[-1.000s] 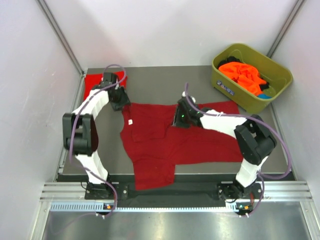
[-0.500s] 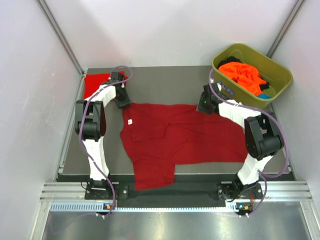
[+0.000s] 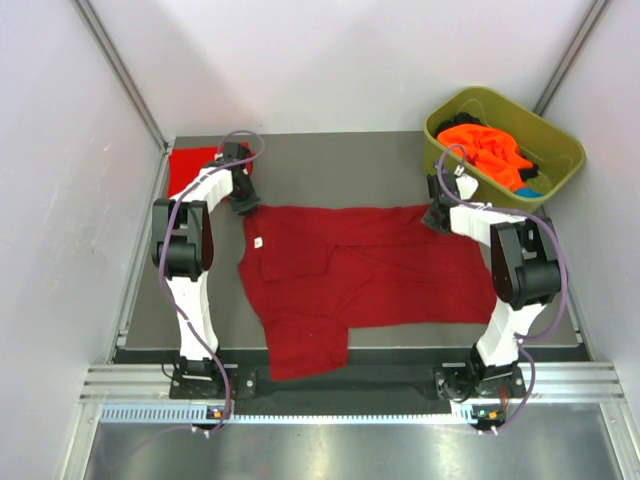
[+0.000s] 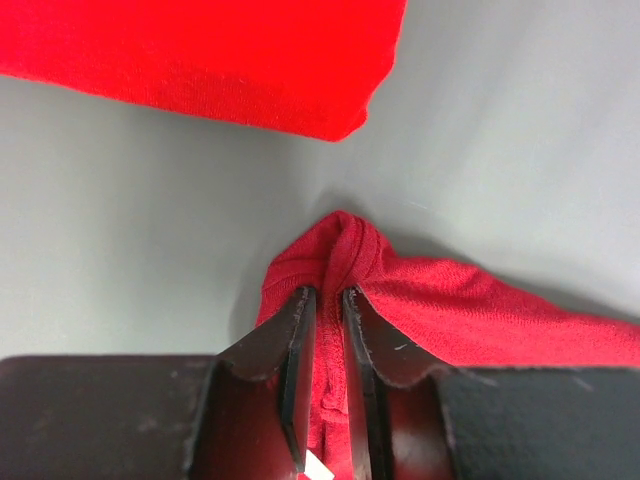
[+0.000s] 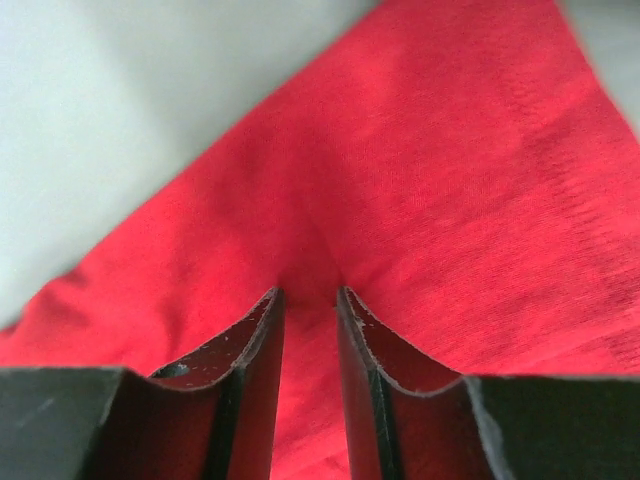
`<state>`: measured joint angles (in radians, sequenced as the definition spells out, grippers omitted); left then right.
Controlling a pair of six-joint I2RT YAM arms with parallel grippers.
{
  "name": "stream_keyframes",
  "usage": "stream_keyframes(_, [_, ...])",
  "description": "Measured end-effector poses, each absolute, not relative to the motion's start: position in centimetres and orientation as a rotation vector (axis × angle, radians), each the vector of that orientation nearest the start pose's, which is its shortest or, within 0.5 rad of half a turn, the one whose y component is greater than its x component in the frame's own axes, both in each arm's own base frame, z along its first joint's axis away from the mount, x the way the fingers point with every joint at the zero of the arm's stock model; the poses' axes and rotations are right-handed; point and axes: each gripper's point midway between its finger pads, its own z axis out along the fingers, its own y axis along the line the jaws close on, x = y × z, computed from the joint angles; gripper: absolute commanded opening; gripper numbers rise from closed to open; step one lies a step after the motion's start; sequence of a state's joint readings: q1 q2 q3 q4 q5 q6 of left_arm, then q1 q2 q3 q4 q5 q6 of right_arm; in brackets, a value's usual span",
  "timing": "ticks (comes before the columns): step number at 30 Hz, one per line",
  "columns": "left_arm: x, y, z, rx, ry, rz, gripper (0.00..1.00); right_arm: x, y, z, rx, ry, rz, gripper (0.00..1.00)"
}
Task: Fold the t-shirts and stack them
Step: Fold the tshirt
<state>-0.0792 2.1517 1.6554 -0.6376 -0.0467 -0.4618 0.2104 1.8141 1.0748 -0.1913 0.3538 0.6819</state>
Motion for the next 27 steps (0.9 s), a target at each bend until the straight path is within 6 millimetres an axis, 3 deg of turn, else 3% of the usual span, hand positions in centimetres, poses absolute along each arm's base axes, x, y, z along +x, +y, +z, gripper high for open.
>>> stream_keyframes(7, [47.9,-4.5,2.8,-0.584,2.643,-0.083,0.24,43.1,3.2,2.8,0.851,2.269,-0.044,0.26])
stream_keyframes(15, [47.9,-4.1,2.8,-0.664,2.625,-0.081,0.25,43.1,2.8,2.7,0.988,2.219,-0.003,0.27])
stream_keyframes(19, [47.9,-4.0,2.8,-0.675,2.624,-0.083,0.34,43.3,2.6,2.9,1.023,2.196,0.018,0.32])
stream_keyframes(22, [48.0,-3.8,3.1,-0.675,2.627,-0.086,0.46,43.4,2.8,3.0,1.007,2.204,0.037,0.34])
stream_keyframes(27, [48.1,-2.5,5.1,-0.677,2.62,-0.035,0.58,42.0,2.9,3.4,0.92,2.296,-0.004,0.37])
